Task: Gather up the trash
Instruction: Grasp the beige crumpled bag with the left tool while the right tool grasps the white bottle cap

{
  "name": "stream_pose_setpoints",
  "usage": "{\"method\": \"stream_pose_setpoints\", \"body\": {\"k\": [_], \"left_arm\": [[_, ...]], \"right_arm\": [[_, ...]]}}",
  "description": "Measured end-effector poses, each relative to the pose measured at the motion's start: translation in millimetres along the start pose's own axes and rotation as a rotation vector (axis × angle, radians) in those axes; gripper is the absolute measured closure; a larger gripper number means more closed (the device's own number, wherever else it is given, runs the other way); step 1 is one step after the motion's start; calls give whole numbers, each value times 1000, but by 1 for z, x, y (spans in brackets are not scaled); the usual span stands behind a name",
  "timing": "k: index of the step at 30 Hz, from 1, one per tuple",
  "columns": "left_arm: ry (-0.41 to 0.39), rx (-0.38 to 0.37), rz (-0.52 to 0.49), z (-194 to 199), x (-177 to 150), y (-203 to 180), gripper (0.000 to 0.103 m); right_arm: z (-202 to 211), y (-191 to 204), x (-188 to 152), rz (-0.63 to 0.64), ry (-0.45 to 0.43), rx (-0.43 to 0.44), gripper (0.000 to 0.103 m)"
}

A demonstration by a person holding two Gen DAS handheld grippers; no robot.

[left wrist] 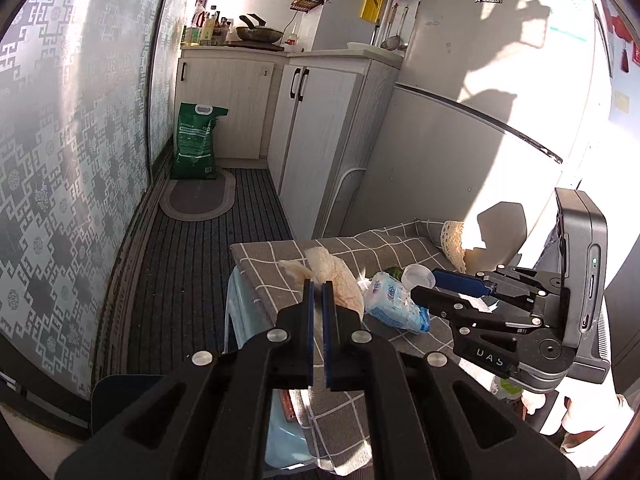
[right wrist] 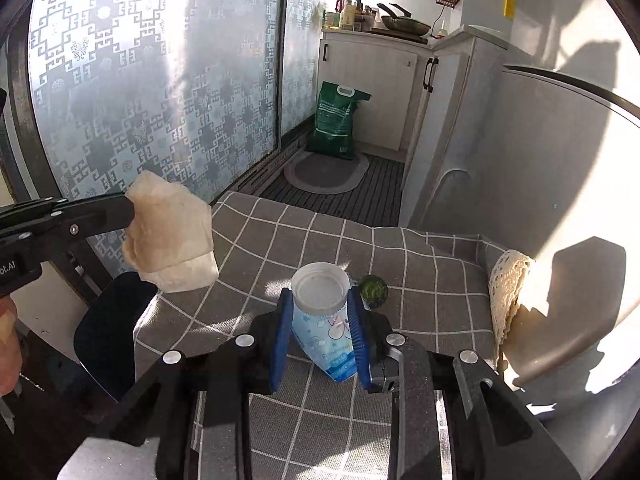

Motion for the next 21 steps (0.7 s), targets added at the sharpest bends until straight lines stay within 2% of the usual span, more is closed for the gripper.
{"method": "stream_pose_setpoints", "body": {"k": [11,21], "left_arm": [[16,82,42,25,-17,61,99],[74,156,61,32,-47,111,99]], "right_arm": [[-1,59,21,71,-18,64,76],[-6,112,34,109,-19,150,76]]}}
Point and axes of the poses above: each gripper's, at about its wrist camera, not at the fingertips, and z roughly against the way its jaws point, y to its left, x to its top, the point moved 5 cm from there along -z, roughly the way its jaws point, and after that the axes turned 3 degrees about x, right-handed, at the moved point
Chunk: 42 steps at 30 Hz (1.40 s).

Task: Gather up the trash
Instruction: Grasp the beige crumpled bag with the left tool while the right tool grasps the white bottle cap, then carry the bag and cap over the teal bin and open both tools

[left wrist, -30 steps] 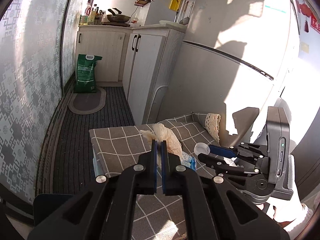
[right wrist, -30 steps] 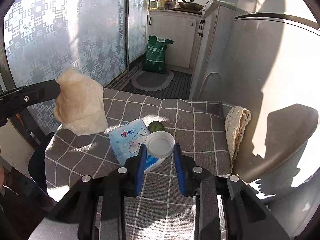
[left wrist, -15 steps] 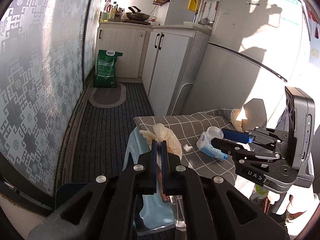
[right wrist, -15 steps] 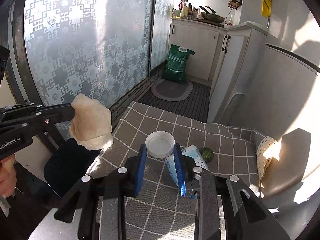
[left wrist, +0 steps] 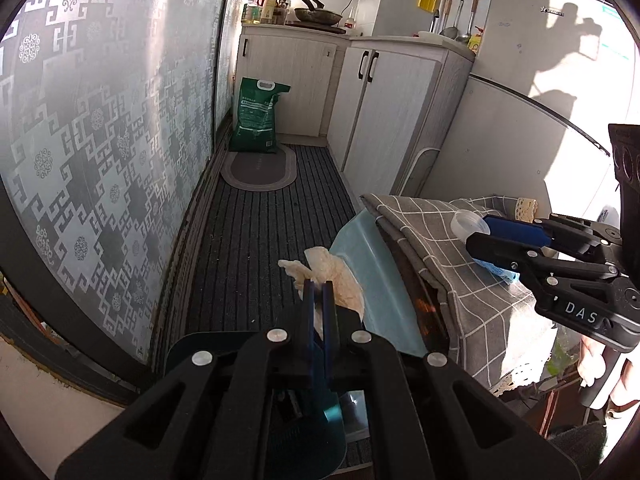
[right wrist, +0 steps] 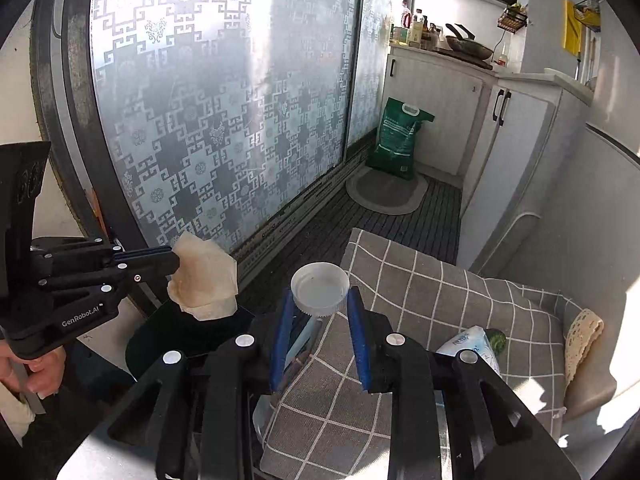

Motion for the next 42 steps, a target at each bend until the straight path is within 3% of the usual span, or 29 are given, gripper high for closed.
{"method": "stream_pose_setpoints", "body": {"k": [22,29,34,42], "left_arm": [[250,88,48,-52,-90,81,98],[300,93,58,-56,-106,97,89],[297,113,48,-53,-108,106,88],[227,109,62,-33,-93,109,95]], "right_arm": [[-55,93,12,83,118,132,75],[-77,110,1,91,195,159,75],[-96,119,-13,90,255,180,75],[-132,133,-40,116,357,178,76]]}}
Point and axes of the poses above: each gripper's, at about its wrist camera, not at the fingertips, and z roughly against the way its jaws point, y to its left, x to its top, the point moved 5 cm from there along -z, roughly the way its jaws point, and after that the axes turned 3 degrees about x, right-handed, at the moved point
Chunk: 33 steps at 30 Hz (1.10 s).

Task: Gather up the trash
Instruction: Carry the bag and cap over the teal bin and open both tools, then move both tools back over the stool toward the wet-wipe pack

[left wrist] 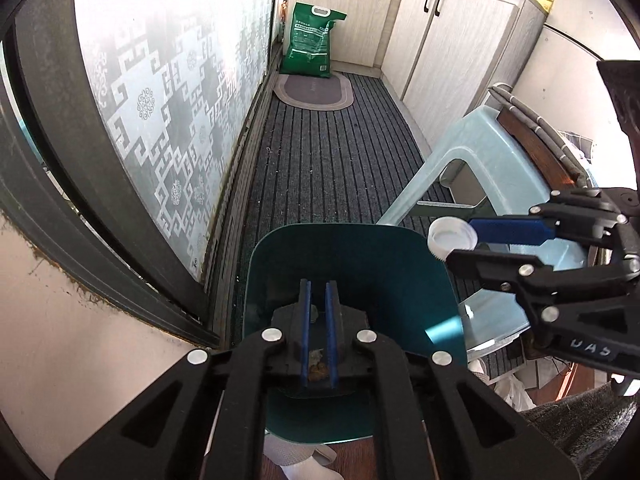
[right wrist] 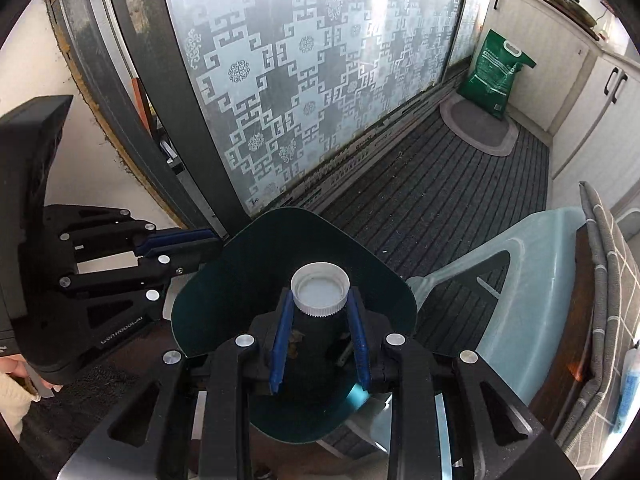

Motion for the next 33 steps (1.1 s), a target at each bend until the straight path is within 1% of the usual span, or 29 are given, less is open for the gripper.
{"method": "stream_pose_setpoints", "body": {"k": [10,12,16,17,18,19,27,30,33], "left_arm": [[-118,-24,11,41,21,-6,96],[-137,-28,15,48,26,-6,96],[-165,-43,19,59,32,-9,96],[-169,-45,18,61,33,-9,96],[-172,-46,16,62,34,-10,96],[-174,-46,16,63,34,-11,96],[-211,-59,19,79,40,-20,96],[-230,-59,20,86,43,-23,96],[-242,-62,22,92,47,-26,96]], "right_arm": [[-46,4,-25,23,149,0,75],[-51,5,-29,30,178,1,75],[-54,5,-36,28,208,6,75],[-55,5,-36,25,210,7,74],[-55,4,-37,20,211,8,70],[-55,5,-37,18,211,9,68],[-52,8,-39,28,210,21,68],[-44,7,-38,33,183,23,68],[-31,4,-34,26,137,28,71]]}}
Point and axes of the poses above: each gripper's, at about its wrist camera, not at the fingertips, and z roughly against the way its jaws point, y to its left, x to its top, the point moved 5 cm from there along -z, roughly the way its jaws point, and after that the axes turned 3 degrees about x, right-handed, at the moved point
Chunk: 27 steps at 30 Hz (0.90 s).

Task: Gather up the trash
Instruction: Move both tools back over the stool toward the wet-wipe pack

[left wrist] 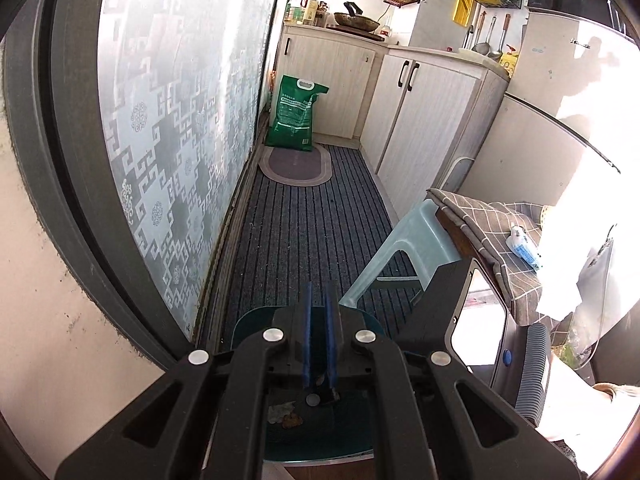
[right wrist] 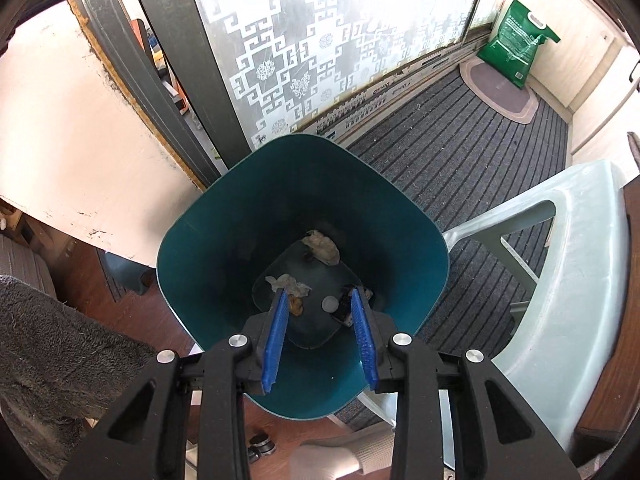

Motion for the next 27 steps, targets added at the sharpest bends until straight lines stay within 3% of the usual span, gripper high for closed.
{"method": "stream_pose_setpoints", "body": {"k": [10,18,27], "left_arm": [[-37,-39,-14,11,15,-28,95],[-28,-62,-48,3,16,-59,90],[-13,-100,-82,-10,18,-98,83]], "right_arm": [[67,-16,10,-29,-214,-12,77],[125,-59,0,-94,-355,-85,77],[170,-117,-31,-195,-435,-154,76]]}}
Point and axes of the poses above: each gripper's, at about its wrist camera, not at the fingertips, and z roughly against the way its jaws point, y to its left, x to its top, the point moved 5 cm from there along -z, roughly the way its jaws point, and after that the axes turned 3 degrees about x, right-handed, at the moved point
